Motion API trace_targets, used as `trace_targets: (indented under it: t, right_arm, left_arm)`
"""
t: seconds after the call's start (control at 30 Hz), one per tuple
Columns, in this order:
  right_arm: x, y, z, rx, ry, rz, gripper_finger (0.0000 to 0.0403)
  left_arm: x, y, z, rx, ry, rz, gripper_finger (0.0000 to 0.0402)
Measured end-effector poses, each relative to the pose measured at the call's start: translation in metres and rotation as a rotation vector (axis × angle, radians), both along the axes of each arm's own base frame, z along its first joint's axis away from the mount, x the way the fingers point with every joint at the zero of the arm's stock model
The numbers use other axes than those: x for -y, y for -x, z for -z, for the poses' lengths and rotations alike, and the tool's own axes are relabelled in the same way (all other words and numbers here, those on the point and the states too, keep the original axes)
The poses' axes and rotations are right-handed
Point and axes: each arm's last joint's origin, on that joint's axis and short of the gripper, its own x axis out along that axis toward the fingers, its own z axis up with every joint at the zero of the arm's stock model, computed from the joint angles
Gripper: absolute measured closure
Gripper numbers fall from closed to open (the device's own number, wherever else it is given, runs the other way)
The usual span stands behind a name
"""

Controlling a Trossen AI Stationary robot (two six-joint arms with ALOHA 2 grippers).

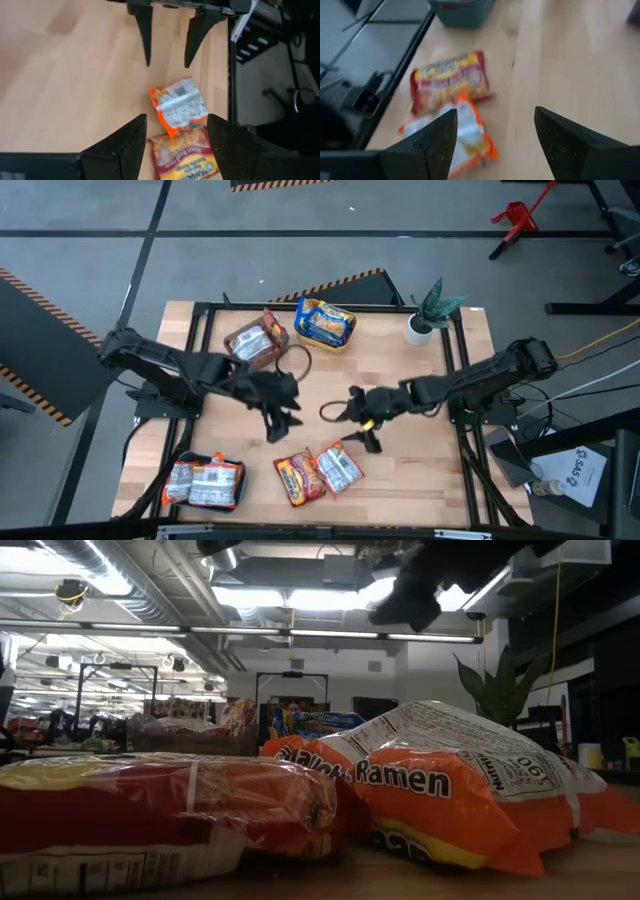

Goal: Sort Maruchan noodles
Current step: Put the red noodle pack into the gray bin

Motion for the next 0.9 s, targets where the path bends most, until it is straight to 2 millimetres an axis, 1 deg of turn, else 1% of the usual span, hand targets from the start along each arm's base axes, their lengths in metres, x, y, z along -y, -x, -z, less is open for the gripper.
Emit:
trace_targets:
  t: [0.13,0.23,0.33,0.43,0.5,0.63,0.73,0.8,0.9]
  right_arm:
    - [-0.023,-0.012,0.012,0.089,0.033,0.016,0.0152]
    - [-0.044,-0.022,0.029,0.139,0.041,0.009,0.0152]
    - [-0.070,-0.032,0.044,0.135,0.067,-0.025,0.0152]
    - [-0.097,-0.042,0.052,0.133,0.114,-0.059,0.0152]
    - [-0.114,-0.048,0.057,0.114,0.175,-0.069,0.0152]
    - [-0.143,-0.065,0.060,0.099,0.296,-0.081,0.0152]
    - [-0.157,-0.076,0.064,0.084,0.357,-0.089,0.0152]
    - [-0.162,-0.083,0.067,0.080,0.371,-0.094,0.0152]
    - [-0.164,-0.088,0.071,0.069,0.355,-0.120,0.0152]
  left_arm:
    - [0.012,-0.006,0.010,-0.044,0.021,0.021,0.0200]
    - [0.017,-0.004,0.010,-0.050,0.056,0.004,0.0200]
    - [0.022,-0.002,0.010,-0.056,0.079,-0.026,0.0200]
    - [0.029,0.002,0.008,-0.053,0.083,-0.013,0.0200]
    - [0.034,0.005,0.009,-0.066,0.078,0.005,0.0200]
    - [0.038,0.010,0.012,-0.103,0.043,0.004,0.0200]
    - [0.041,0.012,0.013,-0.105,0.010,-0.012,0.0200]
    - [0.043,0.015,0.014,-0.116,-0.003,-0.009,0.0200]
    - [0.045,0.017,0.016,-0.132,-0.020,0.000,0.0200]
